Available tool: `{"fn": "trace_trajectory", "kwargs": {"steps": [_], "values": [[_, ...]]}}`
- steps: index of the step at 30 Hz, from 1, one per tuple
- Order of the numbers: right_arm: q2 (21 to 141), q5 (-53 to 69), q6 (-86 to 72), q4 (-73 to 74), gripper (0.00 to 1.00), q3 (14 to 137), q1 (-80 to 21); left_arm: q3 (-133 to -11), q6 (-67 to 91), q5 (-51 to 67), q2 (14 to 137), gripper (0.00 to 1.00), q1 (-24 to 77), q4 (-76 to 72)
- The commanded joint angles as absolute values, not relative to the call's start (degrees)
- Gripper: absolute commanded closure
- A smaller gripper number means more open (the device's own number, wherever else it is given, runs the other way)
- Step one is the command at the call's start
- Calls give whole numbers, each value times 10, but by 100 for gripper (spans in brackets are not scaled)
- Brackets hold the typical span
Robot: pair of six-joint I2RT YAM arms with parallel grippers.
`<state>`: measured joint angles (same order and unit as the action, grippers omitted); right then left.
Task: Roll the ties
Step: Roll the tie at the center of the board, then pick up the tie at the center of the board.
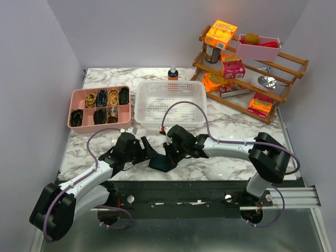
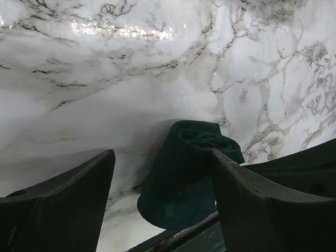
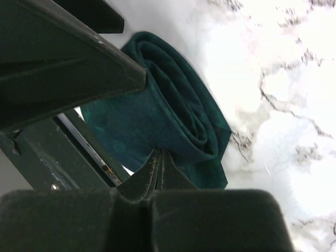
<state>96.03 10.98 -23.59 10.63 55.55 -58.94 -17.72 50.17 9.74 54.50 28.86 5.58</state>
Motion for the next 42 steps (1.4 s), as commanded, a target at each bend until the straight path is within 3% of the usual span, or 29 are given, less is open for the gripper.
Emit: {"fn": "trace_trajectory", "kwargs": {"steps": [1, 20, 31, 42], "values": [[942, 84, -247, 114, 99, 518, -595, -156, 507, 132, 543, 18, 286, 3], [994, 38, -252, 134, 99, 521, -595, -70, 498, 212, 551, 17, 286, -188], [999, 31, -252, 146, 99, 518, -587, -65, 488, 259, 585, 19, 287, -214], [1004, 35, -239, 141, 99, 517, -581, -62, 489, 308, 693, 40, 289, -338]]}}
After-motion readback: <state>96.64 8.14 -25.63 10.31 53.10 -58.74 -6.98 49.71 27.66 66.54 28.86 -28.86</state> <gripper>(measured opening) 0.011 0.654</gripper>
